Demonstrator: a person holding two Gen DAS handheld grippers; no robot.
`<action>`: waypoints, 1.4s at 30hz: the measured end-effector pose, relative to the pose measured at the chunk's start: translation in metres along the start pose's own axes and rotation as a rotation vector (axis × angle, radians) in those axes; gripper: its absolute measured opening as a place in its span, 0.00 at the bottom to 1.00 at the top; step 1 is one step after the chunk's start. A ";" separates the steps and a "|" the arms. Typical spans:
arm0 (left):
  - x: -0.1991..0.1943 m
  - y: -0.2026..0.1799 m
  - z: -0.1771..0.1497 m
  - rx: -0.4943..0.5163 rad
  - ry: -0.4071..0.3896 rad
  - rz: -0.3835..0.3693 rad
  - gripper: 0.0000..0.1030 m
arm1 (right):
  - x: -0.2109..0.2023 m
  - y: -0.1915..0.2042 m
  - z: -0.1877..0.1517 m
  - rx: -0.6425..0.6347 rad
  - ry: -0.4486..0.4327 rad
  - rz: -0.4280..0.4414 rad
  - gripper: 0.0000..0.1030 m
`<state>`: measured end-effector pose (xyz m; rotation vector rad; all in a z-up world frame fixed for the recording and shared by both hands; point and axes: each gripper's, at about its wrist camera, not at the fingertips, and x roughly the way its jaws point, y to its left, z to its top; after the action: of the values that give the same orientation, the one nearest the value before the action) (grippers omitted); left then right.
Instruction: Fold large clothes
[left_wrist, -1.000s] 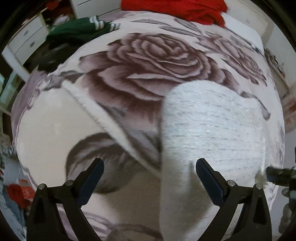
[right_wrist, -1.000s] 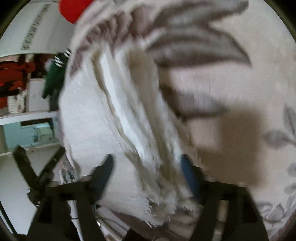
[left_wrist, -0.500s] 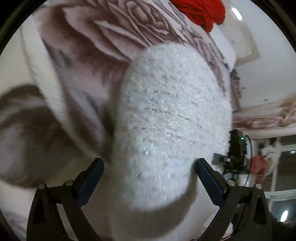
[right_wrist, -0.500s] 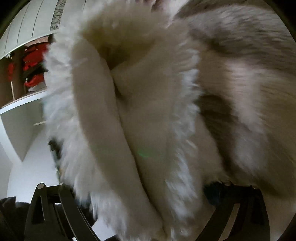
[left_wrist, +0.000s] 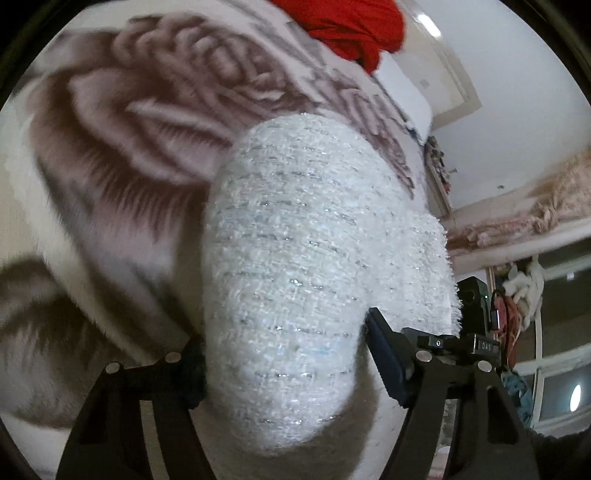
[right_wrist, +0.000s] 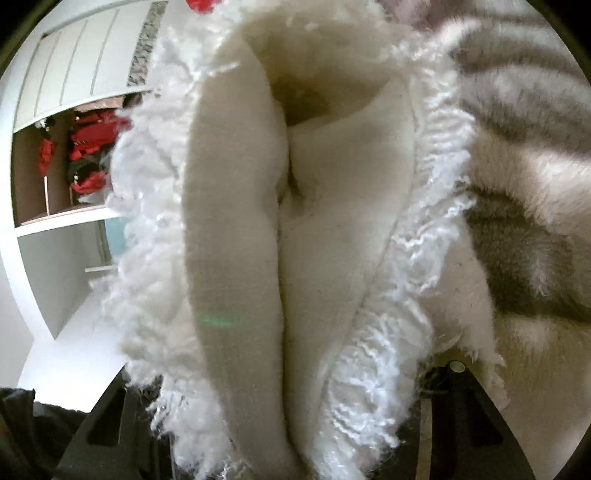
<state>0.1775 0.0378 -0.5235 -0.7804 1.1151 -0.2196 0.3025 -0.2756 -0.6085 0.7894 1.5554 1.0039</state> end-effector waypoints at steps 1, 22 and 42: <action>-0.002 -0.007 0.007 0.018 0.000 -0.003 0.68 | -0.007 0.003 0.000 0.011 -0.021 0.013 0.51; 0.198 -0.107 0.303 0.305 0.106 -0.128 0.68 | -0.149 -0.028 0.259 0.087 -0.384 0.008 0.51; 0.198 -0.115 0.281 0.482 0.026 0.261 0.85 | -0.162 0.038 0.267 0.152 -0.451 -0.736 0.78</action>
<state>0.5347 -0.0230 -0.5310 -0.2018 1.1170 -0.2654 0.5966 -0.3500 -0.5251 0.4346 1.3609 0.1537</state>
